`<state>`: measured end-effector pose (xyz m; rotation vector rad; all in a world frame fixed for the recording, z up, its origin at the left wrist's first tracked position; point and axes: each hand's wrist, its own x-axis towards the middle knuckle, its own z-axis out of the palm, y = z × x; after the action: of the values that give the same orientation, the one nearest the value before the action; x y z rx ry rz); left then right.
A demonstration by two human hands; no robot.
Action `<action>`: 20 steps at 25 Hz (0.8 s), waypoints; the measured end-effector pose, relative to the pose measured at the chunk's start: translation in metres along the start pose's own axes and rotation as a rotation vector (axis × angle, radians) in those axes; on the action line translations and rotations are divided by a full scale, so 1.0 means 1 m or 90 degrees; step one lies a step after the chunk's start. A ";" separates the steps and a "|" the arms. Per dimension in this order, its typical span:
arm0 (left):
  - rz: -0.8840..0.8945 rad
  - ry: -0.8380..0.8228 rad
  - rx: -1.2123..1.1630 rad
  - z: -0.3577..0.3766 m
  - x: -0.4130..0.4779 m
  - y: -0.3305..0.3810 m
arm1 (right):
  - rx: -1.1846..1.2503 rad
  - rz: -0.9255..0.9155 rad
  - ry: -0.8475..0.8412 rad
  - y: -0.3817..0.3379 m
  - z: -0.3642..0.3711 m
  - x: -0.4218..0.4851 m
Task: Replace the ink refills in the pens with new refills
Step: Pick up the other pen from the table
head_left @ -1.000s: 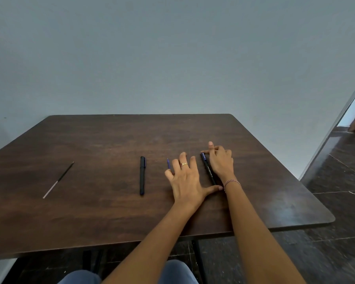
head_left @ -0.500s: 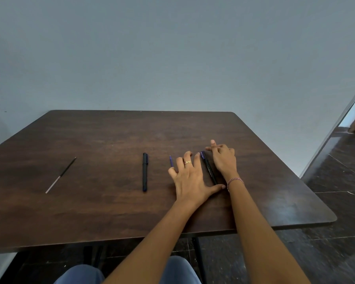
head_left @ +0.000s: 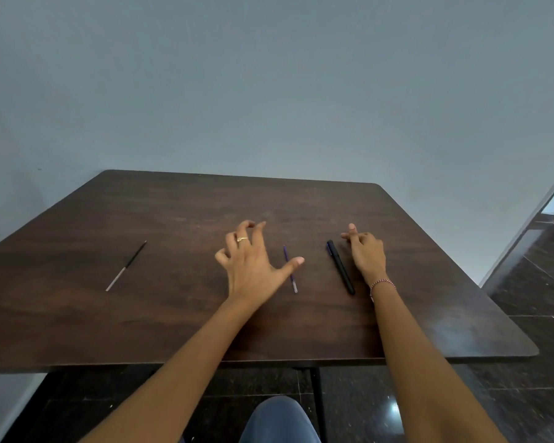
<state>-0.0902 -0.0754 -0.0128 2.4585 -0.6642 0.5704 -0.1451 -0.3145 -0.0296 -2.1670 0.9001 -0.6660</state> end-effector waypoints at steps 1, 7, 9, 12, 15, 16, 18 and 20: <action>-0.021 -0.013 -0.027 -0.004 0.002 -0.011 | -0.002 0.005 -0.011 -0.001 -0.001 0.000; -0.019 -0.131 -0.096 -0.019 0.007 -0.059 | 0.140 0.060 0.061 -0.043 -0.013 0.003; -0.014 -0.180 -0.111 -0.022 0.009 -0.069 | 0.186 0.012 0.083 -0.073 -0.008 -0.005; 0.009 -0.248 -0.136 -0.020 0.006 -0.074 | 0.256 -0.016 -0.030 -0.114 0.019 -0.028; 0.023 -0.295 -0.179 -0.019 0.003 -0.078 | 0.194 -0.040 -0.160 -0.135 0.064 -0.053; 0.032 -0.302 -0.181 -0.019 0.003 -0.079 | 0.161 -0.053 -0.177 -0.139 0.076 -0.059; 0.049 -0.307 -0.179 -0.018 0.004 -0.081 | 0.106 -0.075 -0.183 -0.144 0.094 -0.068; 0.055 -0.300 -0.188 -0.018 0.003 -0.082 | 0.067 -0.073 -0.177 -0.144 0.103 -0.071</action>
<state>-0.0469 -0.0052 -0.0287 2.2965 -0.9629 -0.0873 -0.0637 -0.1446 -0.0003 -2.1614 0.5858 -0.4398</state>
